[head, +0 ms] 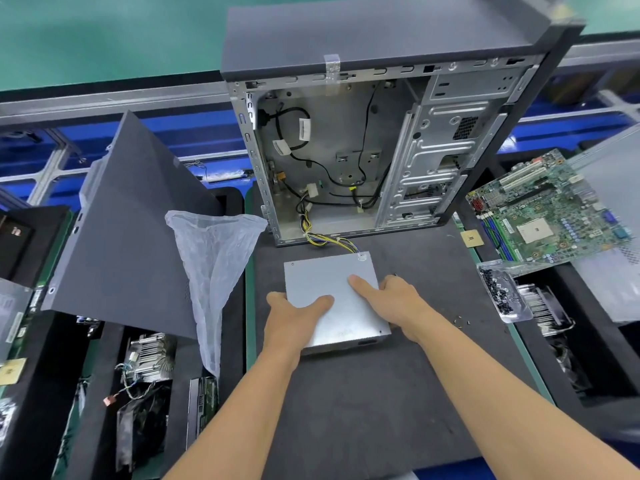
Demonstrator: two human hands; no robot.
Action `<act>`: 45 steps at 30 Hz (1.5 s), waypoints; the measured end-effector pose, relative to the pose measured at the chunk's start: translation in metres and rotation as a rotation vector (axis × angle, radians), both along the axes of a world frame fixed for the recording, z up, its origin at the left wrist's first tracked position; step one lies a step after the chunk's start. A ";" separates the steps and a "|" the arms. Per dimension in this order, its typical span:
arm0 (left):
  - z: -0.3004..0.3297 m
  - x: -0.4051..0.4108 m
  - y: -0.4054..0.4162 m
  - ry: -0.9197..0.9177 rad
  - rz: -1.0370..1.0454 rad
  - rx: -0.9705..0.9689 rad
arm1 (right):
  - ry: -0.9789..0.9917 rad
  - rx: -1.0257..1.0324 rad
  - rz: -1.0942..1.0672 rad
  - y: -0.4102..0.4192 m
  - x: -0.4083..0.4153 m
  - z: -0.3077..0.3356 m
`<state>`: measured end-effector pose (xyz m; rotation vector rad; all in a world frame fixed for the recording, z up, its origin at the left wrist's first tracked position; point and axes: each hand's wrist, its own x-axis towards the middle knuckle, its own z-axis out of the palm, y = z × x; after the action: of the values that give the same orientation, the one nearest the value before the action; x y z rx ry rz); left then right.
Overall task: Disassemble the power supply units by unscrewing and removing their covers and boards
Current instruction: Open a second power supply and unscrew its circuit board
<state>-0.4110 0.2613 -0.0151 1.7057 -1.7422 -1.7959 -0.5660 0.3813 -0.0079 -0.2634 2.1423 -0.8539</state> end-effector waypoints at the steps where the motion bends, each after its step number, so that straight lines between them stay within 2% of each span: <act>1: 0.001 0.000 -0.003 0.007 -0.011 -0.001 | -0.015 -0.010 -0.014 -0.001 0.002 0.000; 9: 0.002 0.002 -0.015 0.033 -0.029 0.041 | -0.167 -0.089 -0.048 -0.010 0.012 -0.002; 14: 0.003 0.004 -0.020 0.027 -0.058 0.052 | -0.170 -0.118 -0.152 -0.013 0.016 -0.004; 24: 0.009 -0.001 -0.022 -0.026 -0.097 0.040 | -0.179 -0.060 -0.125 -0.016 0.017 0.006; 31: 0.009 -0.006 -0.018 -0.055 -0.080 -0.039 | -0.088 0.029 -0.099 -0.020 0.020 0.012; 35: 0.009 -0.008 -0.017 -0.040 -0.091 -0.106 | -0.010 0.057 -0.084 -0.020 0.020 0.015; 40: 0.007 0.006 -0.015 0.041 -0.106 -0.085 | -0.068 0.063 -0.023 -0.012 0.019 0.016; 41: 0.008 0.011 -0.016 0.072 -0.103 -0.068 | 0.003 0.101 0.025 -0.012 0.020 0.018; 43: 0.010 0.023 -0.019 0.129 -0.115 -0.044 | 0.290 0.133 0.182 -0.014 0.024 0.025; 45: 0.010 0.036 -0.020 0.165 -0.142 -0.054 | 0.546 0.037 0.463 -0.018 0.025 0.034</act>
<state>-0.3748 0.2409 -0.0051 1.4015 -1.8638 -1.8678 -0.5413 0.3633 0.0260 -1.0259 2.4308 -0.5038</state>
